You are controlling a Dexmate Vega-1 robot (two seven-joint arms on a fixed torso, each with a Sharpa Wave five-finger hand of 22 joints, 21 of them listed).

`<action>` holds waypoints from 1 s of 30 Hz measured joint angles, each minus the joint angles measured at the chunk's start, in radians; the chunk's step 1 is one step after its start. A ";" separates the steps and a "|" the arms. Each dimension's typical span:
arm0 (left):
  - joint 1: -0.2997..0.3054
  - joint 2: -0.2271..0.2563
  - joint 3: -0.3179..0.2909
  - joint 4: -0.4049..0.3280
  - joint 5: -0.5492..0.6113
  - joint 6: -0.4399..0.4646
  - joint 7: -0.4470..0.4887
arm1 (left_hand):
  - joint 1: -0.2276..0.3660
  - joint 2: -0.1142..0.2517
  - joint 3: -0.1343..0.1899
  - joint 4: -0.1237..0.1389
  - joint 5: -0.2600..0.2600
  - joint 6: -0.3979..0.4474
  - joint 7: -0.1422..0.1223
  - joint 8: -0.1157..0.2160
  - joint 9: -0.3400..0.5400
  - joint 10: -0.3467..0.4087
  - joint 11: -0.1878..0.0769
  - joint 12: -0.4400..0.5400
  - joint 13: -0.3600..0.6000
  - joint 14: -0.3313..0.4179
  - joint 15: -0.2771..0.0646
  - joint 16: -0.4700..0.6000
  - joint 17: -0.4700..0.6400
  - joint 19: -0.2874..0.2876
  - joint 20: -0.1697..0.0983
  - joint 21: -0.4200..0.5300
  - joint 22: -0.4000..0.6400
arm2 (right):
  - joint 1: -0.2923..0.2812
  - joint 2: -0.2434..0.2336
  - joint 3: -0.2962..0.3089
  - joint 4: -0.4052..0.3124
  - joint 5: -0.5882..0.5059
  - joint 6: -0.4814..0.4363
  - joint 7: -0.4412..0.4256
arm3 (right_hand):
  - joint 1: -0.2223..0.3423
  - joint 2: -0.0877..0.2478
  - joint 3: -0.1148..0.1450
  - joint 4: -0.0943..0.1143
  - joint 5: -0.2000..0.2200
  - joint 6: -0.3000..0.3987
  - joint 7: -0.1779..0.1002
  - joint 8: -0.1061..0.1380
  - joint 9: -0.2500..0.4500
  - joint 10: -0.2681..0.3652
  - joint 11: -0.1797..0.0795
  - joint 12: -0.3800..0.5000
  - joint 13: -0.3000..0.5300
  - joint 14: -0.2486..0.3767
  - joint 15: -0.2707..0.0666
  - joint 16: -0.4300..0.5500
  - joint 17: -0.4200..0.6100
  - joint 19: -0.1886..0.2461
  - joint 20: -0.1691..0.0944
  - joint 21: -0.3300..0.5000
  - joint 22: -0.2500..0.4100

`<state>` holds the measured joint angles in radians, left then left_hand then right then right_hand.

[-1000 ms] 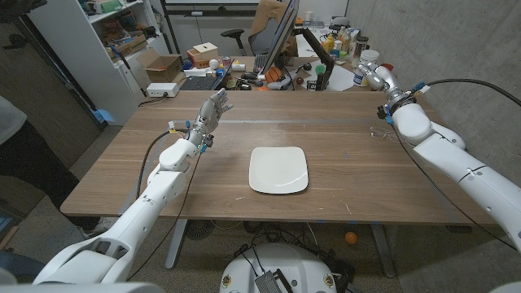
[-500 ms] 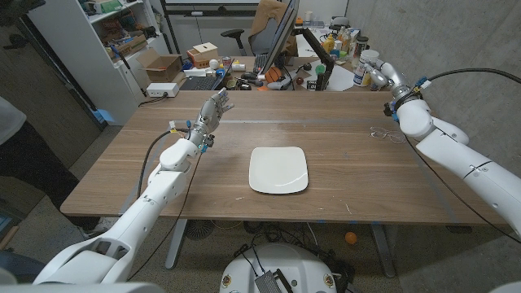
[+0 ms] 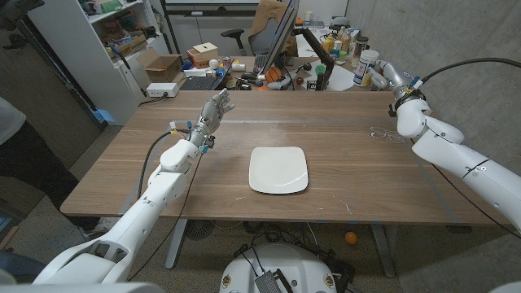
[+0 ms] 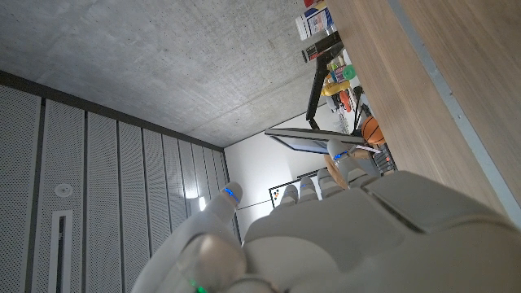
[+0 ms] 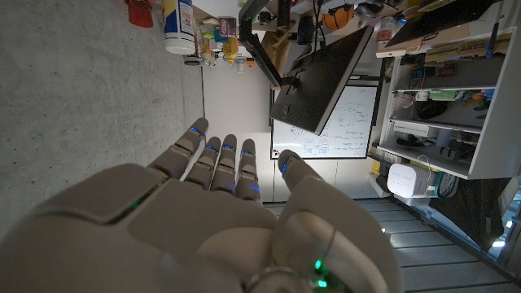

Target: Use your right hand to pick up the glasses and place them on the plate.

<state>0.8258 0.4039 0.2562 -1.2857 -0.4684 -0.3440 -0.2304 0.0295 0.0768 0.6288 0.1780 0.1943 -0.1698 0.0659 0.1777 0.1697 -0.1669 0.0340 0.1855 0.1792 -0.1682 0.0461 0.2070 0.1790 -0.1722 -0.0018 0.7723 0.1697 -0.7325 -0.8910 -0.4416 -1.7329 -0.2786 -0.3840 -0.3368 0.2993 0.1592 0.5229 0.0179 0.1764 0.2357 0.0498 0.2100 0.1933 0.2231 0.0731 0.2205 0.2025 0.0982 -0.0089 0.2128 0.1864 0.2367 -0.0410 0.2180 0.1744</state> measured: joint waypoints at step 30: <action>0.001 0.011 0.009 -0.008 -0.002 0.008 -0.011 | 0.000 0.000 0.004 0.004 0.000 0.000 0.000 0.000 0.000 0.000 0.000 0.000 0.000 0.000 0.000 0.000 0.000 0.000 0.000 -0.013 0.000 | 0.085 -0.064 -0.108 0.009 -0.257 -0.140 0.145 | 0.017 -0.028 -0.027 -0.047 0.000 0.018 -0.018 0.000 0.000 0.009 -0.016 -0.006 0.000 0.024 -0.009 -0.006 -0.005 0.043 0.028 0.003 0.000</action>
<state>0.8269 0.4154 0.2656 -1.2942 -0.4707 -0.3365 -0.2414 0.0295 0.0768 0.6330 0.1821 0.1943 -0.1698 0.0659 0.1776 0.1697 -0.1670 0.0340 0.1855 0.1791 -0.1681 0.0460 0.2070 0.1790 -0.1721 -0.0019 0.7596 0.1697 -0.6475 -0.9550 -0.5493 -1.7235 -0.5354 -0.5238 -0.1922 0.3167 0.1315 0.4957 -0.0294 0.1764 0.2537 0.0320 0.2100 0.1931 0.2322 0.0569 0.2146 0.2022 0.1219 -0.0181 0.2072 0.1813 0.2798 -0.0126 0.2207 0.1744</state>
